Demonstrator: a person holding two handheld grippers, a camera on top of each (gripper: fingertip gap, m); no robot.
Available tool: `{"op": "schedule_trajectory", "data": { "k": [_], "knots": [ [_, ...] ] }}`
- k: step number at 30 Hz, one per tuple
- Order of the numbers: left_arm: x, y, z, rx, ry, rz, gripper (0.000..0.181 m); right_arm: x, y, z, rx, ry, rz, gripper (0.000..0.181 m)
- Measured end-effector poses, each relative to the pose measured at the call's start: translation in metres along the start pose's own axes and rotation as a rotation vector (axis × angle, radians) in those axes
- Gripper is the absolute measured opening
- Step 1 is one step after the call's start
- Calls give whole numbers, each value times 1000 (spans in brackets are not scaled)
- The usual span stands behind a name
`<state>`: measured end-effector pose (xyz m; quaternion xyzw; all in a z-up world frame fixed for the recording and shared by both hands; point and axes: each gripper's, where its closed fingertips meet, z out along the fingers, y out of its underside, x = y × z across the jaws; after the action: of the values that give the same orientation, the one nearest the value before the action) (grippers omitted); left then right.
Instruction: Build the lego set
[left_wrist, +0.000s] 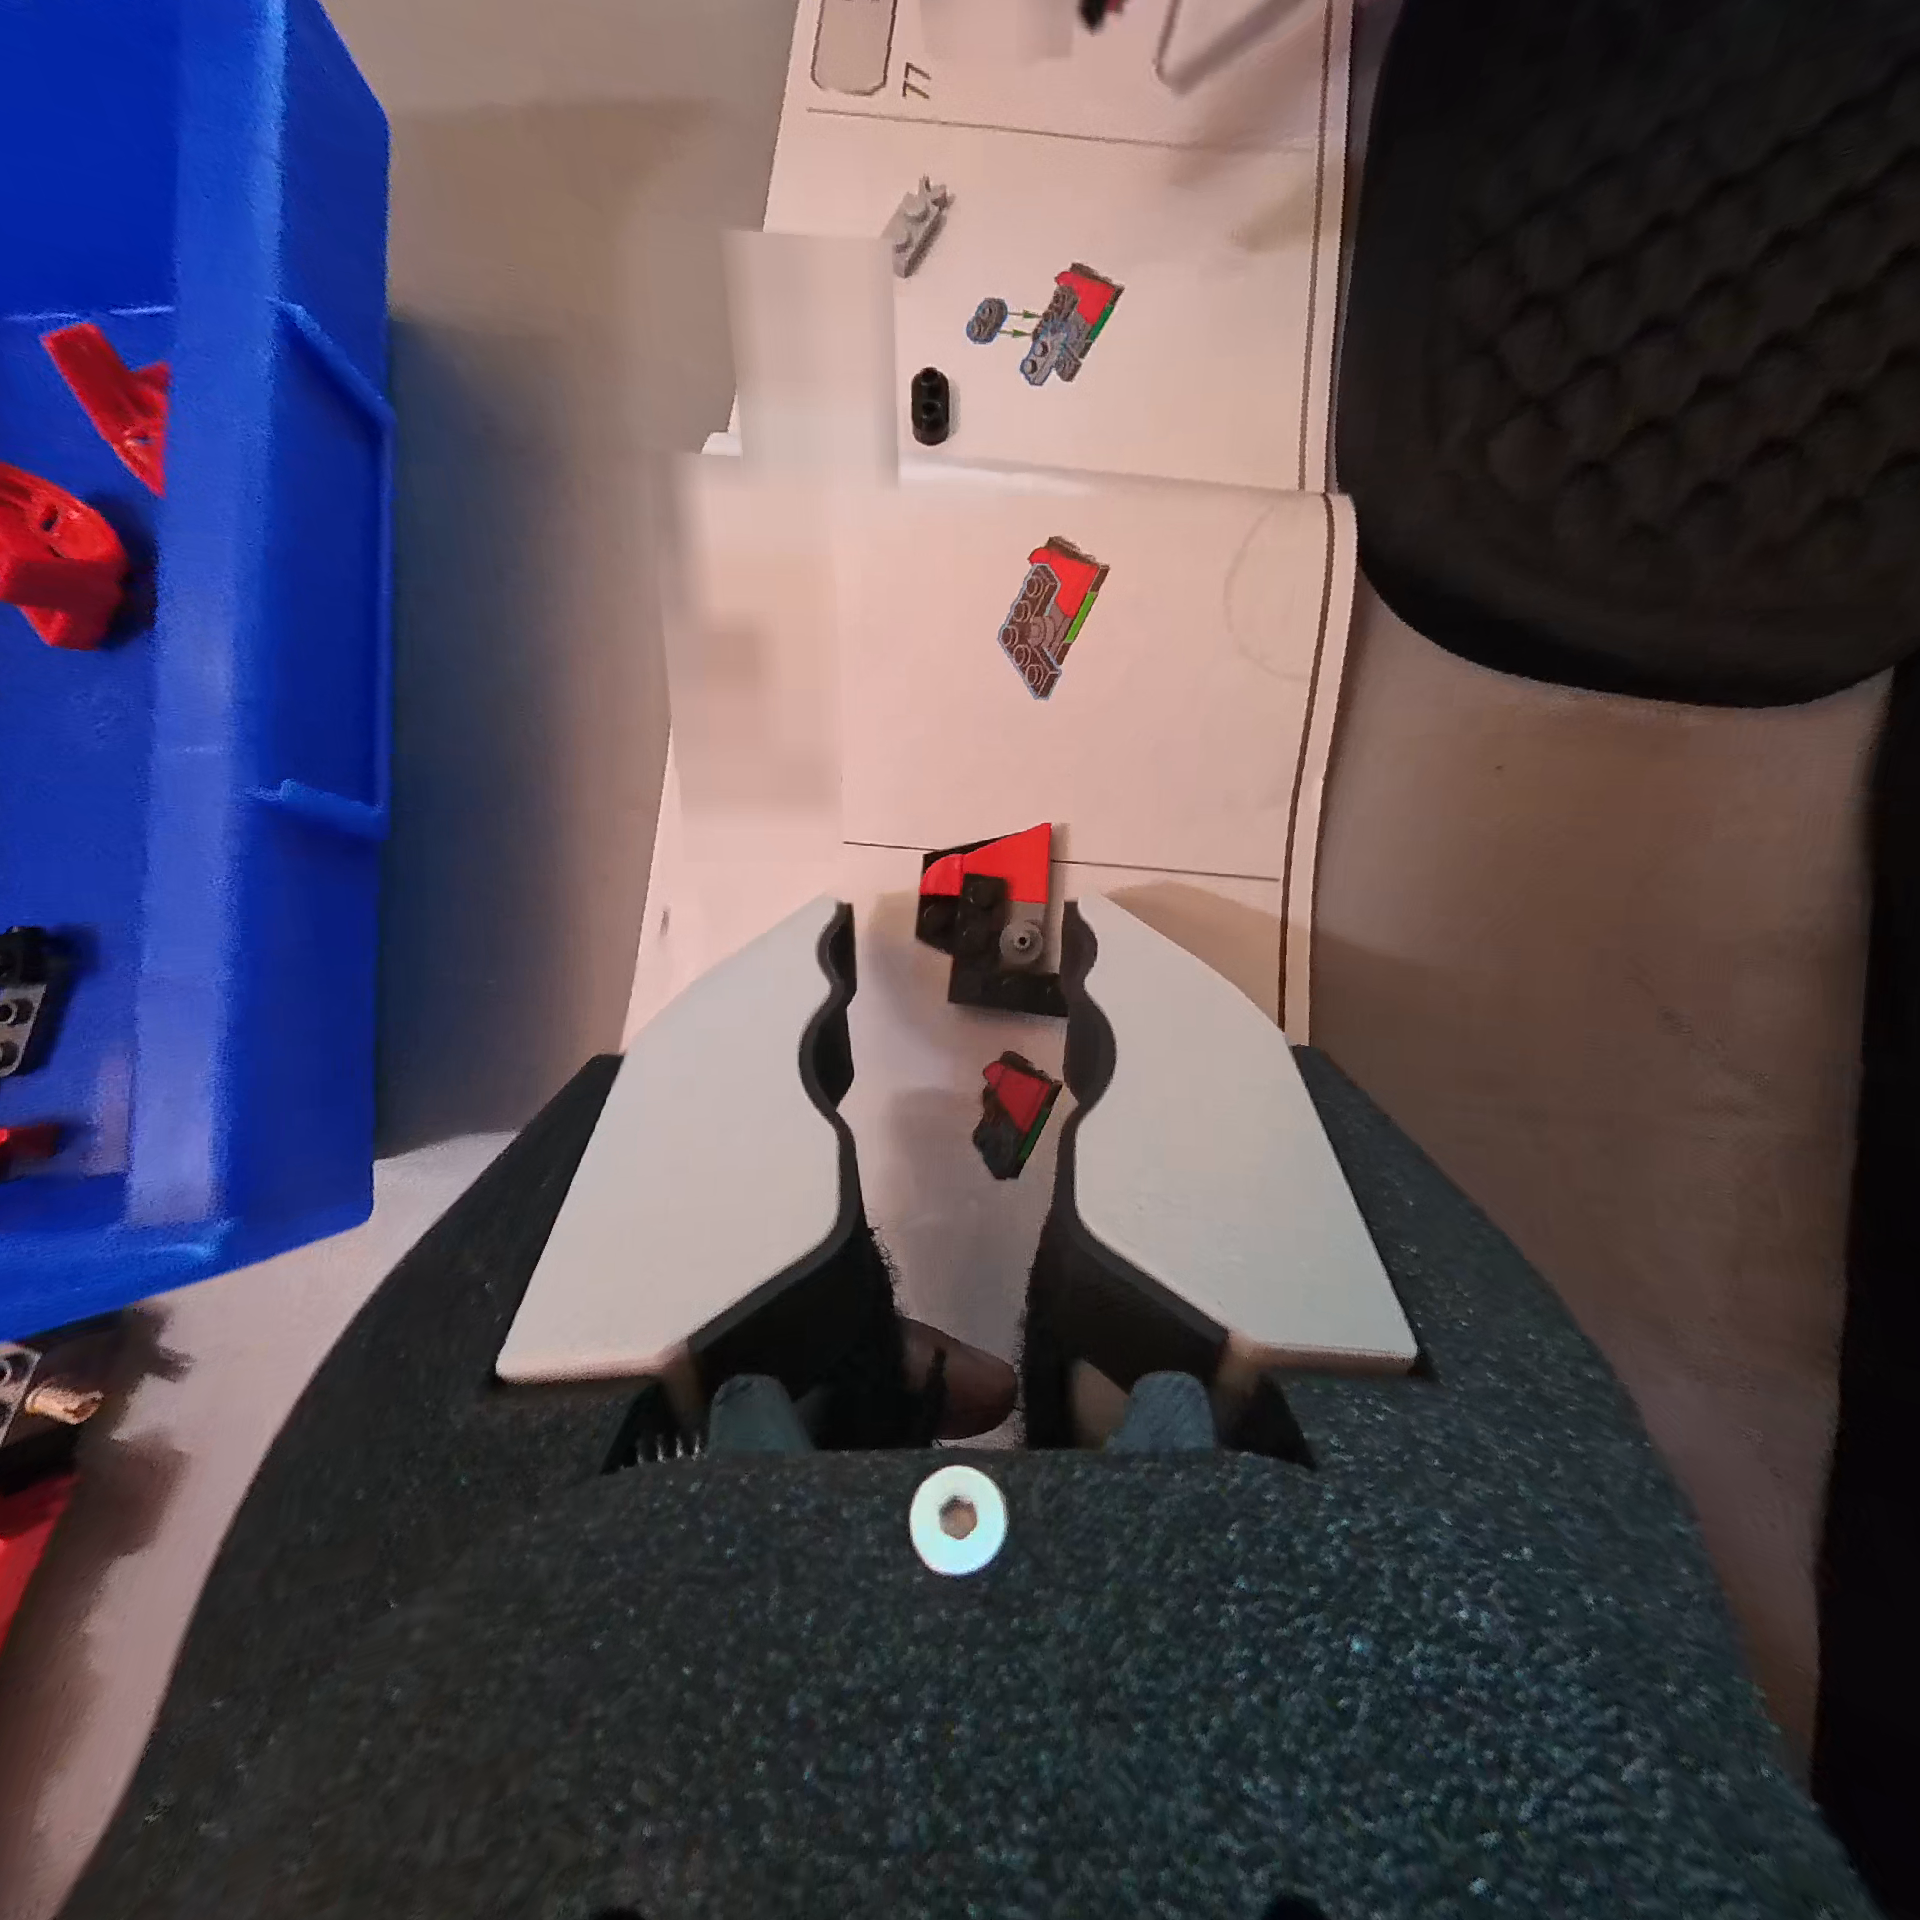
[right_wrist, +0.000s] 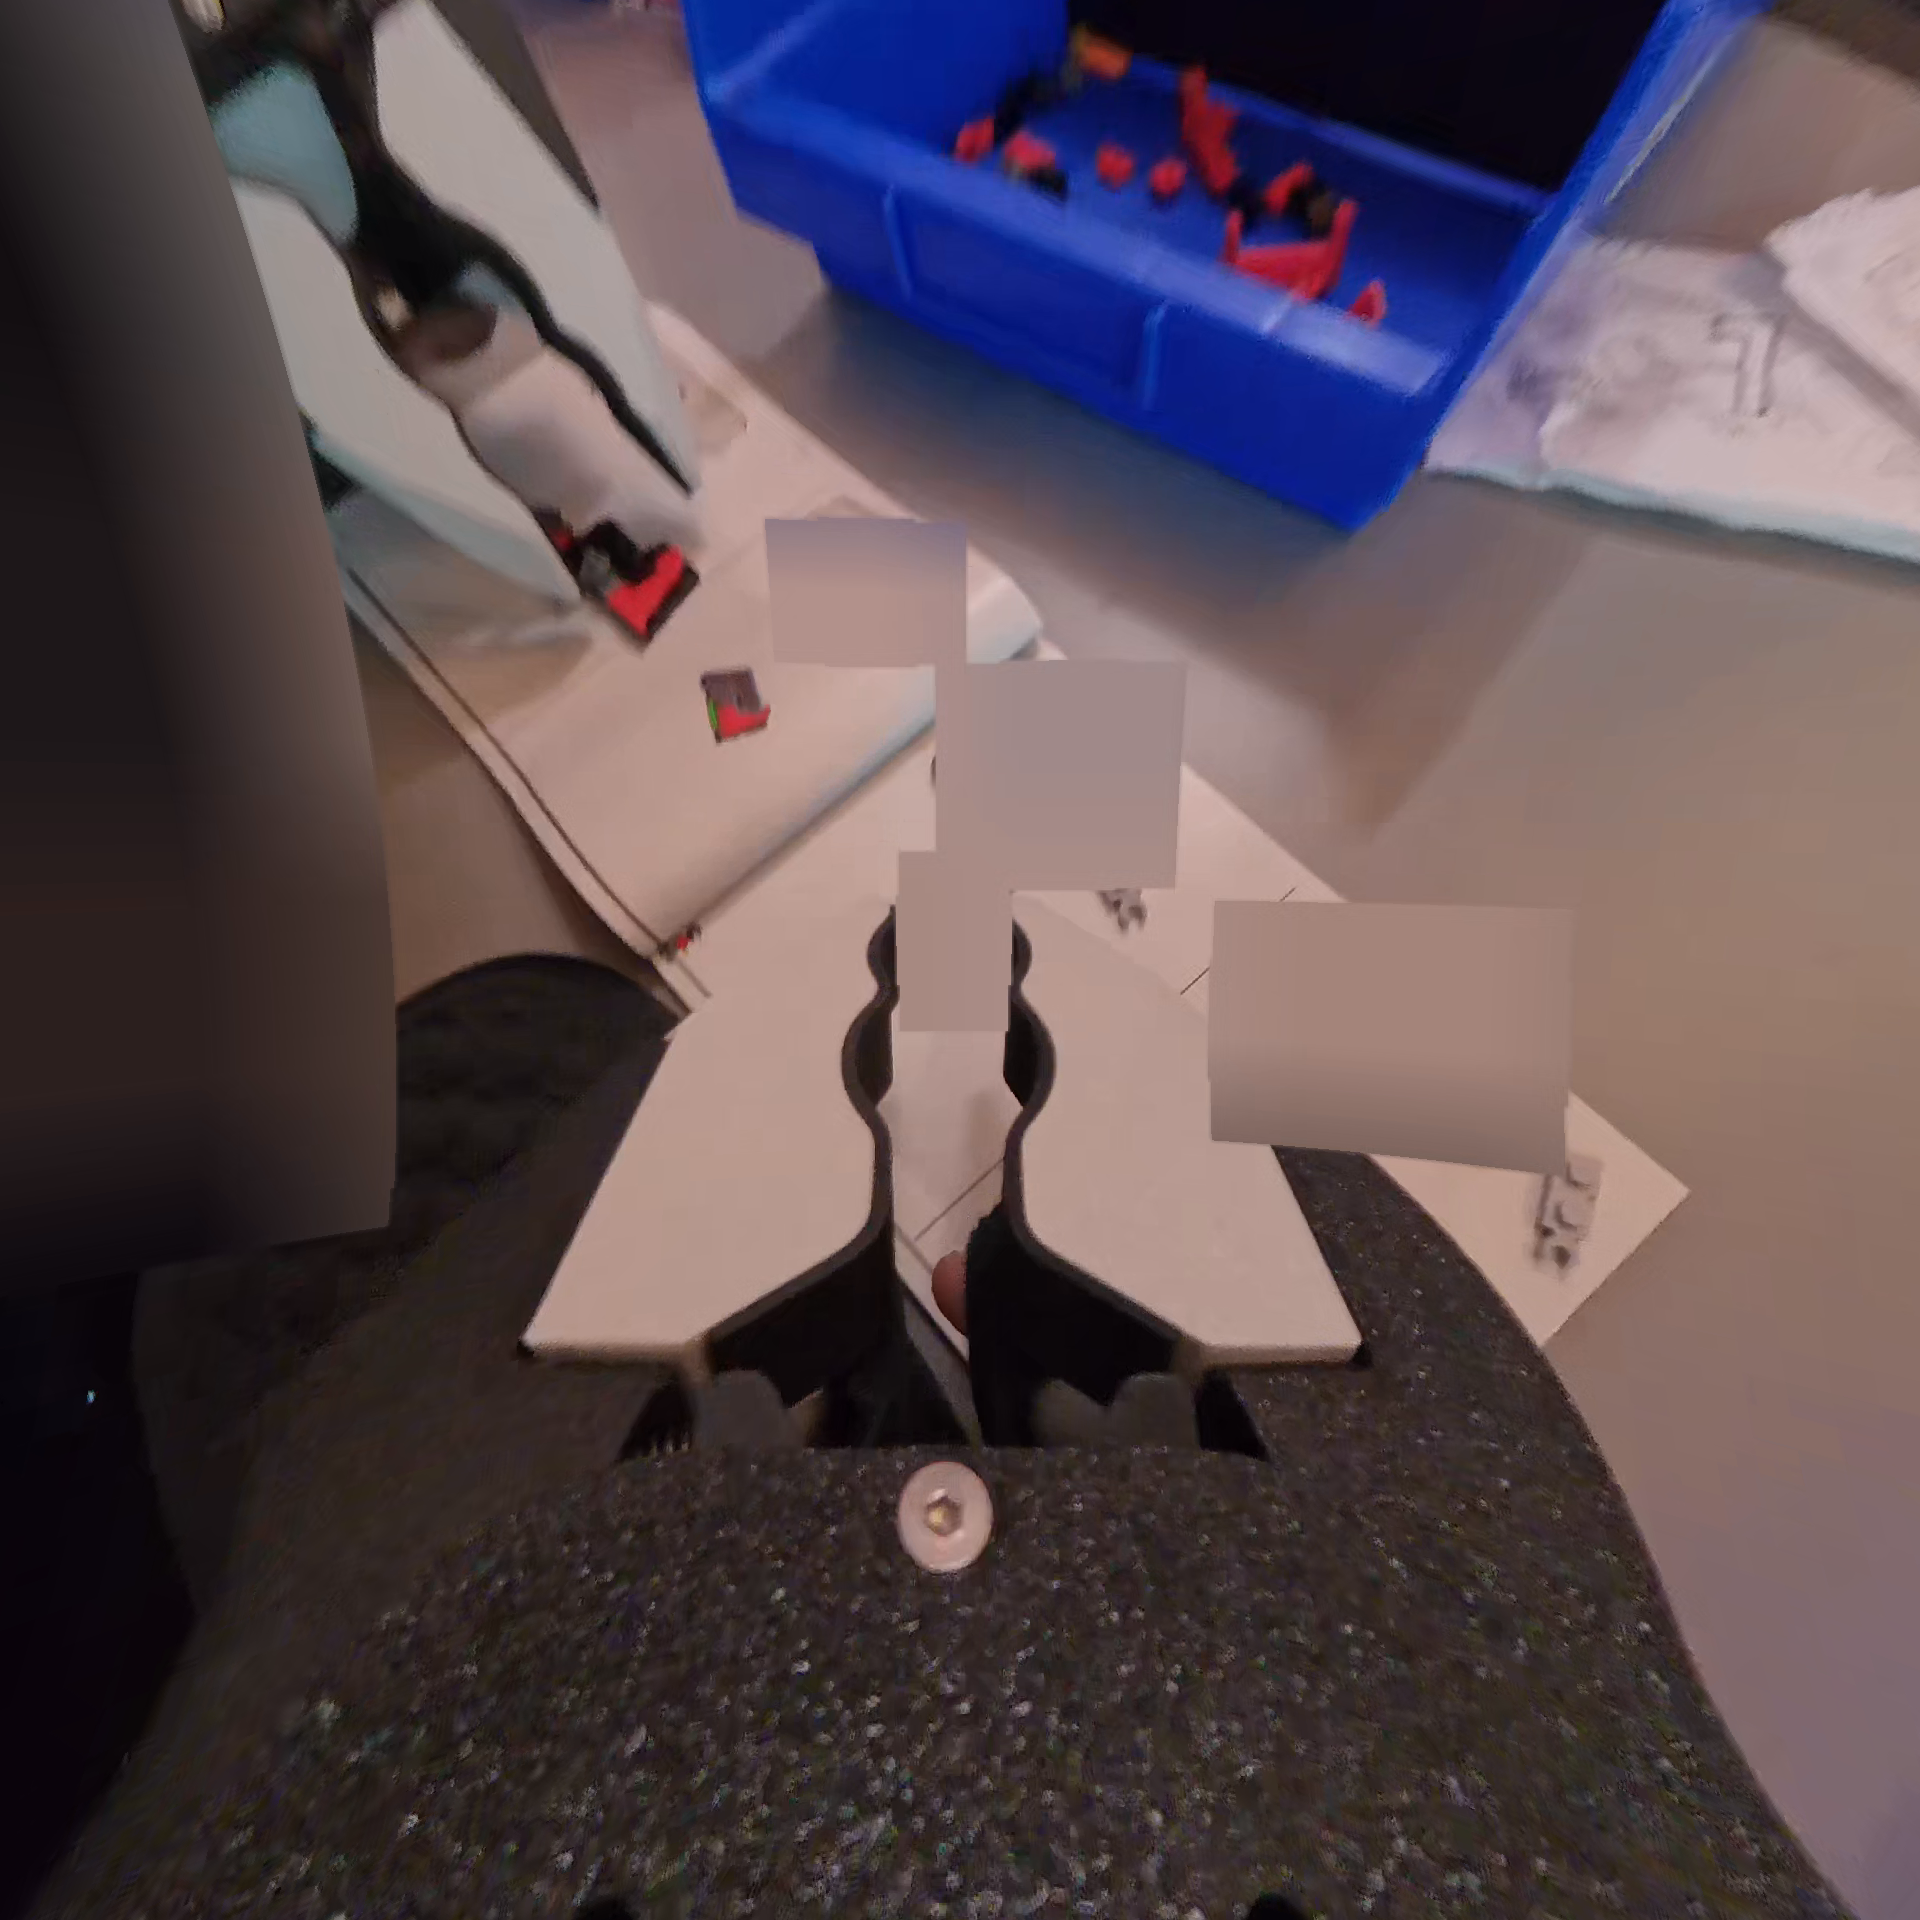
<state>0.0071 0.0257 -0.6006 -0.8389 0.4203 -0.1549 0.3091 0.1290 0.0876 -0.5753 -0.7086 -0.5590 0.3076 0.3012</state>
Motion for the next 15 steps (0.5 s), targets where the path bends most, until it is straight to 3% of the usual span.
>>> {"op": "schedule_trajectory", "data": {
  "k": [6, 12, 15],
  "knots": [
    [-2, 10, -11, -11, -19, -6, 40, 9, 36, 16, -266, 49, -88, 17],
    [-4, 39, -19, -106, -2, -35, 37, 17, 36, 14, -305, -8, -187, 16],
    [3, 35, -17, -72, 23, -42, 35, 27, 36, 12, -330, -19, -227, 17]
  ]
}}
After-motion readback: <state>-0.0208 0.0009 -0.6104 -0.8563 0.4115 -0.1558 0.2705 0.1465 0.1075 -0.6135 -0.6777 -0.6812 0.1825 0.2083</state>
